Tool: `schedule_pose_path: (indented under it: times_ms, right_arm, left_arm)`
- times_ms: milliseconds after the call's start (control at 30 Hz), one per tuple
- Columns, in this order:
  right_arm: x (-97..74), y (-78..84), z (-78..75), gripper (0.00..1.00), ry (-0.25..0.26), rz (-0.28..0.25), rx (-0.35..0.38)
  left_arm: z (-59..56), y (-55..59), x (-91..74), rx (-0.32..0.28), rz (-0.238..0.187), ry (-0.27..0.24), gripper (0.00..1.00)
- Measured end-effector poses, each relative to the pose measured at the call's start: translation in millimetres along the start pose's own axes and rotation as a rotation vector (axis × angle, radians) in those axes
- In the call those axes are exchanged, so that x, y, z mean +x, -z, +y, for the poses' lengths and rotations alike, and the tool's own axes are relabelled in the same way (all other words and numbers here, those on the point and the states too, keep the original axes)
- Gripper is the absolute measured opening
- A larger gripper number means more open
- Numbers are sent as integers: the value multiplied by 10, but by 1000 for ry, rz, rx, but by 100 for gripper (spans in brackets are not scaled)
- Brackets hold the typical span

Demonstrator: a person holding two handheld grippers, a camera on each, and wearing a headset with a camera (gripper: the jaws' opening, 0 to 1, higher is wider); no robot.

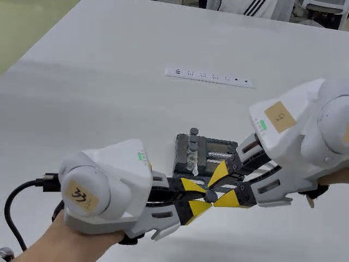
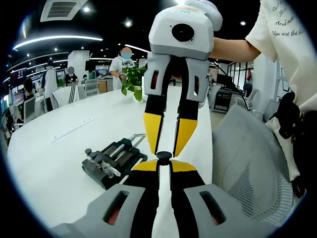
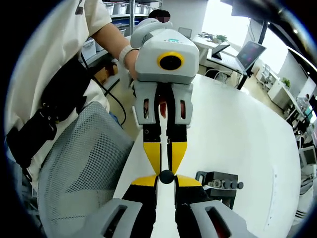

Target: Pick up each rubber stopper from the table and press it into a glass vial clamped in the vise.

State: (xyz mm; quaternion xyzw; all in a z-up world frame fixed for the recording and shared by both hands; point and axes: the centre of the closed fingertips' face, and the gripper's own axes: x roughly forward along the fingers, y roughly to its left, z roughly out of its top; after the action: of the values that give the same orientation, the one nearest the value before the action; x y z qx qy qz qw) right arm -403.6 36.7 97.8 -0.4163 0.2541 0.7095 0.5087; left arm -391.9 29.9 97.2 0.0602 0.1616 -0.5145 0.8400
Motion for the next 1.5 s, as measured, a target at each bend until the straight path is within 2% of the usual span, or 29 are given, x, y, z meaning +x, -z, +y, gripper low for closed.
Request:
schedule_pose_path:
  times_ms: [333,700,1067,1500]
  right_arm:
    - [27,18,40,10,-13,27,-24]
    - [31,61,16,7,-18,44,-32]
    - [-1,61,-6,7,-39,58,1]
    - [20,64,15,6,-65,63,7]
  left_arm:
    - [-34,11,14,-2,16,10,3]
    - [-52,15,28,6,20,14,3]
    - [-26,-2,36,43,24,12,3]
    - [-52,7,36,33,24,22,4]
